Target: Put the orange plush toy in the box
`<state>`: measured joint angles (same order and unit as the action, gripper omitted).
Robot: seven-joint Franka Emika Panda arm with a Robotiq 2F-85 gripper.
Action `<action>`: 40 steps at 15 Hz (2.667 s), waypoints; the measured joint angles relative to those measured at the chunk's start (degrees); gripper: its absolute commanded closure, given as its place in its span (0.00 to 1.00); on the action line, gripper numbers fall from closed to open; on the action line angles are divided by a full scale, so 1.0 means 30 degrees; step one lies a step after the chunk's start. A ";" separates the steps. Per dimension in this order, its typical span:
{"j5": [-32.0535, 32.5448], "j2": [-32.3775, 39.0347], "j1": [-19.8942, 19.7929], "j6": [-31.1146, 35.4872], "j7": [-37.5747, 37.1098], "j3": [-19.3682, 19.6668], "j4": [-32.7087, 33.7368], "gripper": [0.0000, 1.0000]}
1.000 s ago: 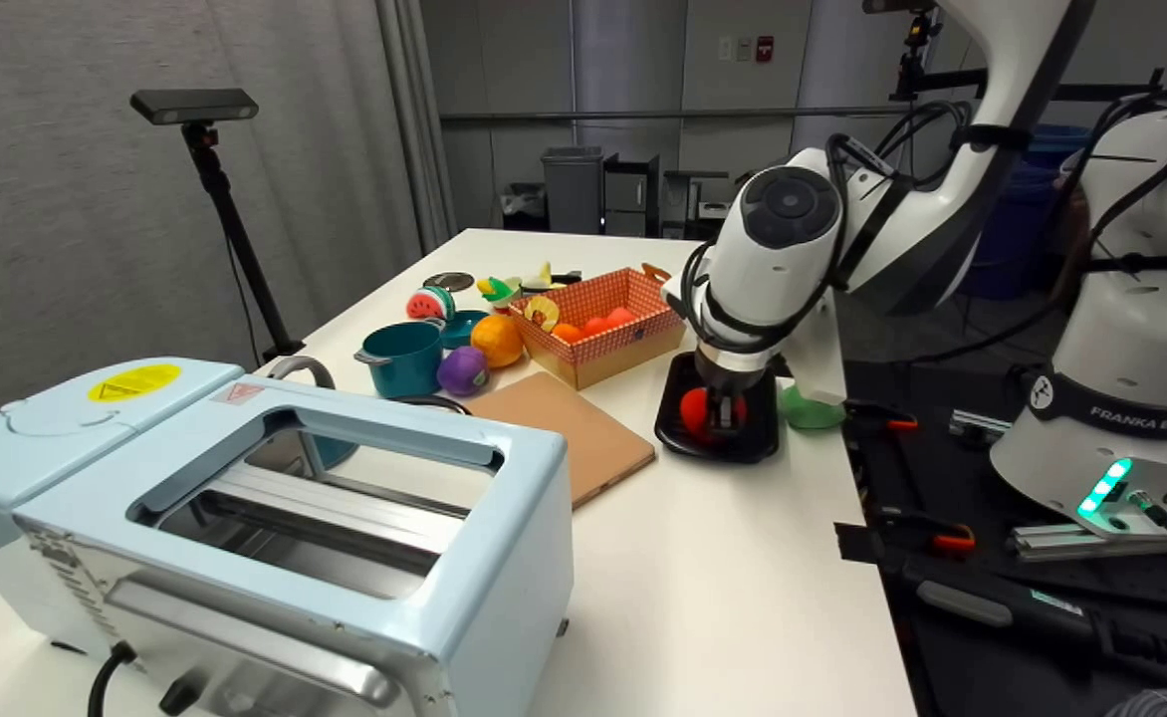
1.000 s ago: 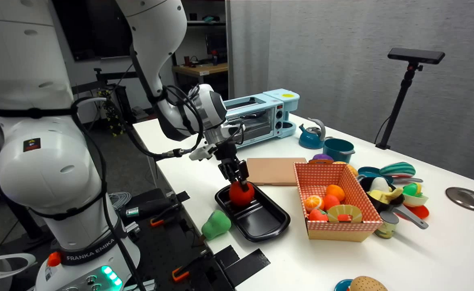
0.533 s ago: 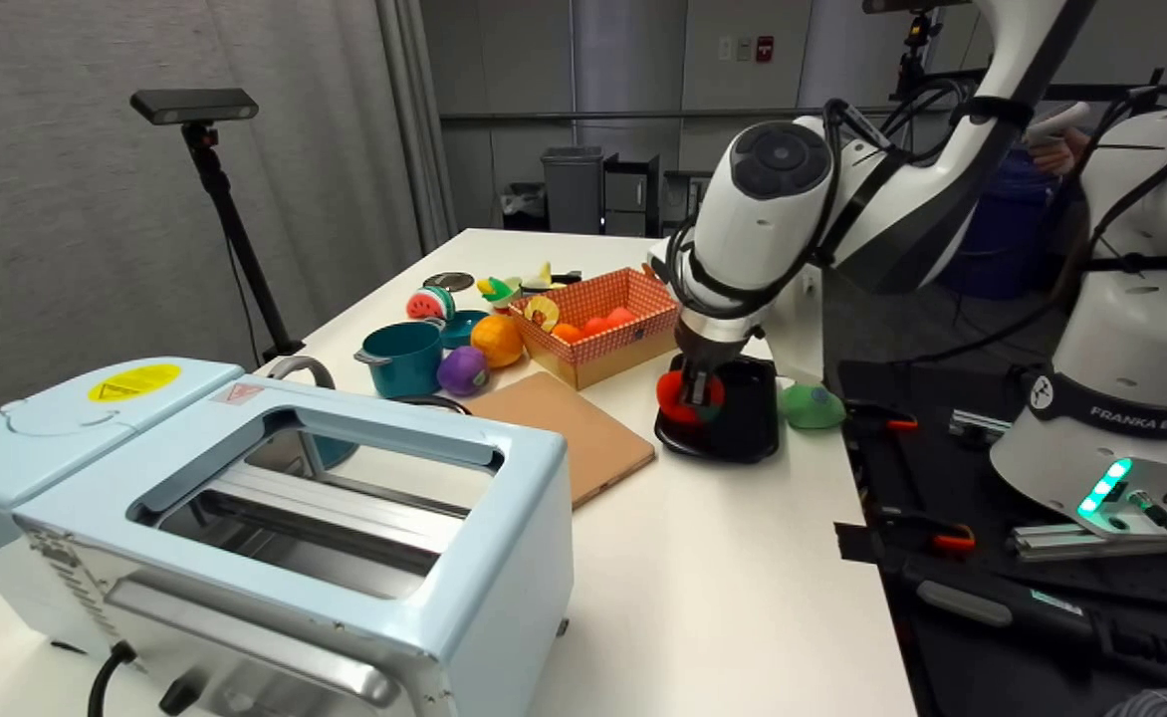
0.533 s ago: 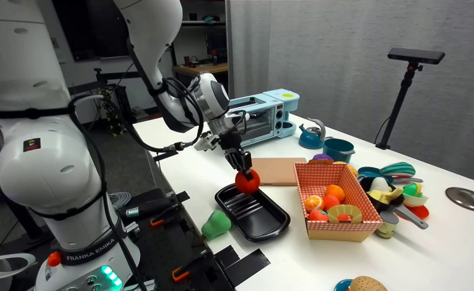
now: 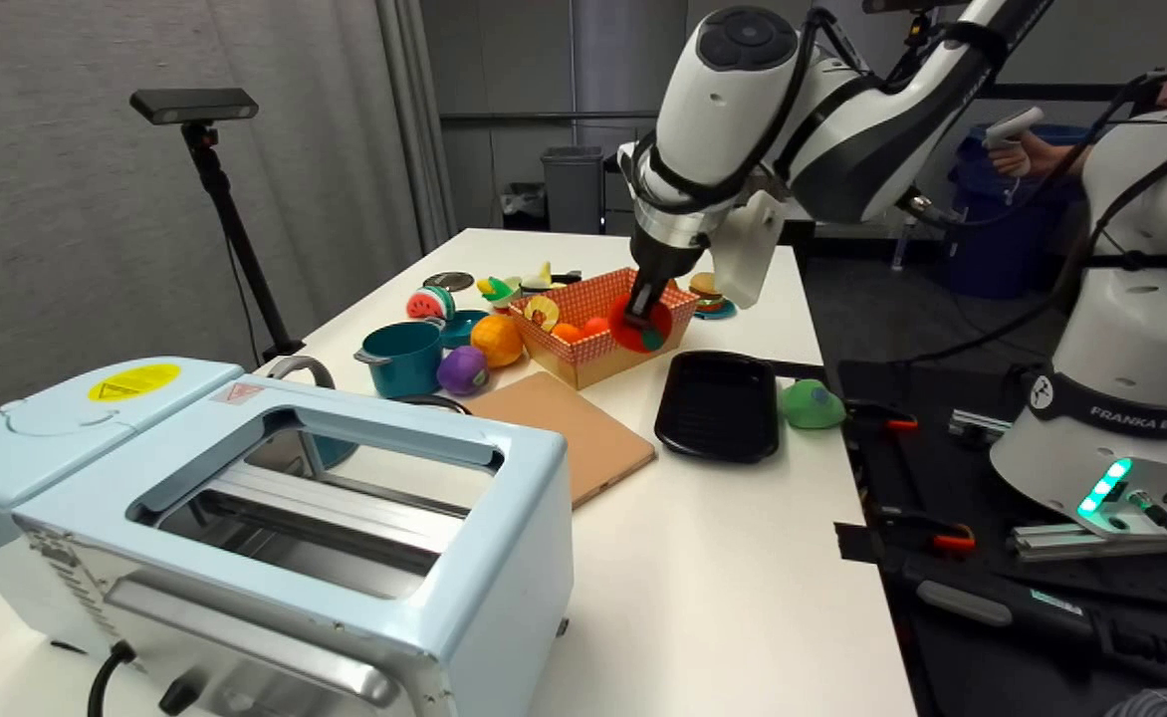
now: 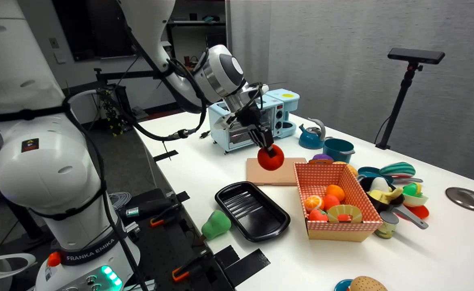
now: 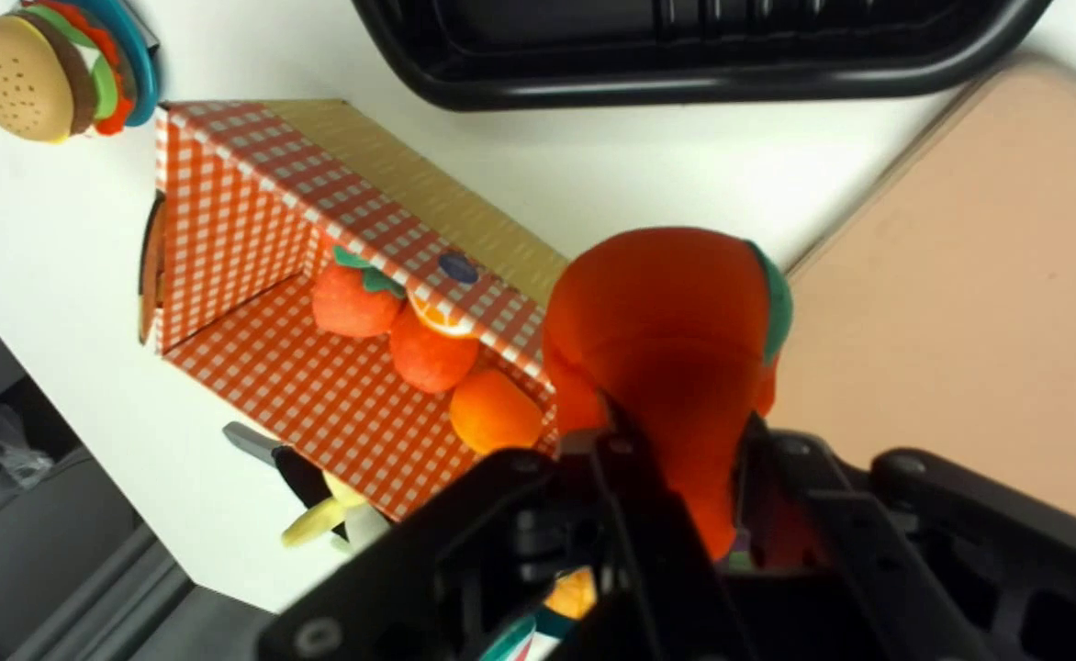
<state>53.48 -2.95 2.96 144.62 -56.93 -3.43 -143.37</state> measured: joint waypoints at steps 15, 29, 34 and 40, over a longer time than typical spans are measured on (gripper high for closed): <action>-0.0658 0.0387 -0.1556 0.0318 0.0006 0.1936 0.2588 0.94; -0.1818 0.1530 -0.1658 0.0318 0.0090 0.2004 0.3464 0.01; -0.2225 0.1728 -0.1658 0.0318 0.0186 0.2004 0.3643 0.00; -0.2244 0.1944 -0.1611 0.0318 0.0166 0.1911 0.3658 0.00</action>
<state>46.75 2.88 -1.87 145.57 -56.43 2.30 -132.39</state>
